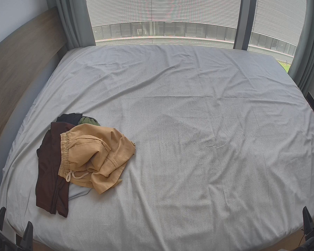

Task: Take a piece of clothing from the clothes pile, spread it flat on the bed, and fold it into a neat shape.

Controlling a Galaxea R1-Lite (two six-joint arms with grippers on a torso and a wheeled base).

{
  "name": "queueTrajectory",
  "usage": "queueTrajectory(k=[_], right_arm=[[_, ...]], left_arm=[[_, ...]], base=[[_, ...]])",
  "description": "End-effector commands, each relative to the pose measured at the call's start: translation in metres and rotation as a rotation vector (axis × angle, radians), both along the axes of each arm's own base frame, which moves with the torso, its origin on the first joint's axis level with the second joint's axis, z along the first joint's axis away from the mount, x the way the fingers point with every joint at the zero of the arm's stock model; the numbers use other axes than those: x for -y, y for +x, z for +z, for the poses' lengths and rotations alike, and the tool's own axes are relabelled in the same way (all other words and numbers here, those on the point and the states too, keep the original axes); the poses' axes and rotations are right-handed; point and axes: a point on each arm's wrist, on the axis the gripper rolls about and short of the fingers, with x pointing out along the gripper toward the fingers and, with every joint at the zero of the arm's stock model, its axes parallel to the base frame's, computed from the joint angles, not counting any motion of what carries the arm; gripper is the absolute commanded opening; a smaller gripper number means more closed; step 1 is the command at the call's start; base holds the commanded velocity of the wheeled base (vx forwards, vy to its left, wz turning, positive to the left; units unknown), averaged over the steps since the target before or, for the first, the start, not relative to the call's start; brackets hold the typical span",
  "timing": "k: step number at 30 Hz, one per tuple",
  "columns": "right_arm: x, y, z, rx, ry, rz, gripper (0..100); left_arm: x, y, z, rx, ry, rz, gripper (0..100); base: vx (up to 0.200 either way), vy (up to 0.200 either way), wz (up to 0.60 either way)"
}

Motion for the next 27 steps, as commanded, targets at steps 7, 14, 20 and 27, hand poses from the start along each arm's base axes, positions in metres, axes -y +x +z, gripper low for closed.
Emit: queueTrajectory(k=[7, 14, 20, 27], right_arm=[[0.000, 0.000, -0.005, -0.001, 0.000, 0.000, 100], [0.000, 0.000, -0.005, -0.001, 0.000, 0.002, 100], [0.000, 0.000, -0.005, -0.001, 0.000, 0.000, 100], [0.000, 0.000, -0.005, -0.001, 0.000, 0.000, 100]], left_arm=[[0.000, 0.000, -0.005, -0.002, 0.001, -0.003, 100], [0.000, 0.000, -0.005, -0.001, 0.002, -0.004, 100], [0.000, -0.001, 0.006, 0.045, -0.006, 0.009, 100], [0.000, 0.017, 0.056, 0.019, -0.006, -0.052, 100]], base=[[0.000, 0.000, 0.00], [0.000, 0.000, 0.00], [0.000, 0.000, 0.00], [0.000, 0.000, 0.00]])
